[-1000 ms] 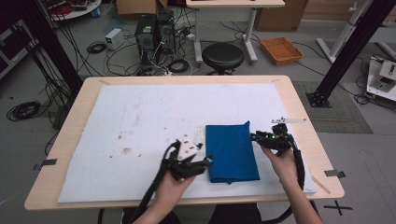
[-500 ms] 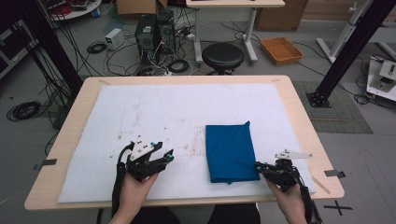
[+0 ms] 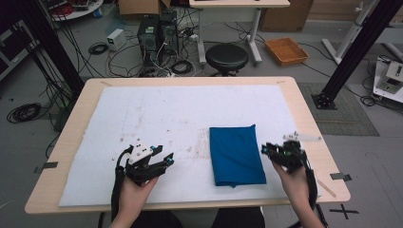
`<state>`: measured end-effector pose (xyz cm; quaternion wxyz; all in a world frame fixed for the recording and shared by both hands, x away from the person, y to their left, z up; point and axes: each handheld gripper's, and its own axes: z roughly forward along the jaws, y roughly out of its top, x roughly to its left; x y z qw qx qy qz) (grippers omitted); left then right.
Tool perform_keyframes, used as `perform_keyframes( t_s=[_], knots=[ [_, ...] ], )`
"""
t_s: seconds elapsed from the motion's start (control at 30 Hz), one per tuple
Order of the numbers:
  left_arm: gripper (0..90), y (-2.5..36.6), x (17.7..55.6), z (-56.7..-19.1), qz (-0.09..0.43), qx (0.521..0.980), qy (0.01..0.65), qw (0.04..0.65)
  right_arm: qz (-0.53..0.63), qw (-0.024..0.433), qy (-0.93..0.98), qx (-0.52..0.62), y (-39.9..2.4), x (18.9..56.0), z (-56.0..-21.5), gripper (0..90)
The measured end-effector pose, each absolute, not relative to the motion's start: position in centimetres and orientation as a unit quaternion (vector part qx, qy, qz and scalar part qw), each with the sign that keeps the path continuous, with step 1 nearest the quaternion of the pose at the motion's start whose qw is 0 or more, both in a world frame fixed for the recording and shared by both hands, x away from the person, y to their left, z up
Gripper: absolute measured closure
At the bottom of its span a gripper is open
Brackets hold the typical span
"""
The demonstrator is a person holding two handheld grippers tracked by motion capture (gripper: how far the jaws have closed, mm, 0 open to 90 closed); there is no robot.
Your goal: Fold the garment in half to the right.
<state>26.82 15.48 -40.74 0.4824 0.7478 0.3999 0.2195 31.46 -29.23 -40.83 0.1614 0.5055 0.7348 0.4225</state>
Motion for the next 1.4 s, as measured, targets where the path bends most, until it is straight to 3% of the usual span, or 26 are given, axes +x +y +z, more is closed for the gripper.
perform_keyframes(
  t_s=[0.2, 0.3, 0.4, 0.63, 0.77, 1.0, 1.4],
  knots=[
    [49.4, 15.8, 26.9, -41.1, 0.220, 0.747, 0.403, 0.480, 0.399, 0.177, 0.738, 0.515, -27.5, 39.3, -40.4, 69.9],
    [49.2, 15.9, 26.9, -41.2, 0.217, 0.749, 0.403, 0.480, 0.393, 0.152, 0.732, 0.536, -27.1, 41.8, -41.5, 70.3],
    [49.2, 16.0, 27.0, -41.4, 0.215, 0.750, 0.404, 0.478, 0.363, 0.154, 0.743, 0.541, -27.0, 42.8, -42.6, 90.0],
    [49.2, 16.1, 27.1, -41.5, 0.214, 0.750, 0.404, 0.477, 0.363, 0.191, 0.742, 0.530, -27.4, 42.9, -43.0, 89.9],
    [47.6, 16.7, 27.3, -41.4, 0.212, 0.744, 0.411, 0.482, 0.360, 0.205, 0.738, 0.534, -27.6, 42.8, -43.0, 71.3],
    [41.3, 19.3, 28.6, -40.1, 0.214, 0.734, 0.407, 0.500, 0.421, 0.227, 0.708, 0.520, -29.5, 39.3, -40.4, 52.7],
    [39.5, 21.7, 32.3, -36.6, 0.233, 0.738, 0.362, 0.520, 0.477, 0.219, 0.715, 0.462, -32.5, 33.8, -37.9, 44.6]
  ],
)
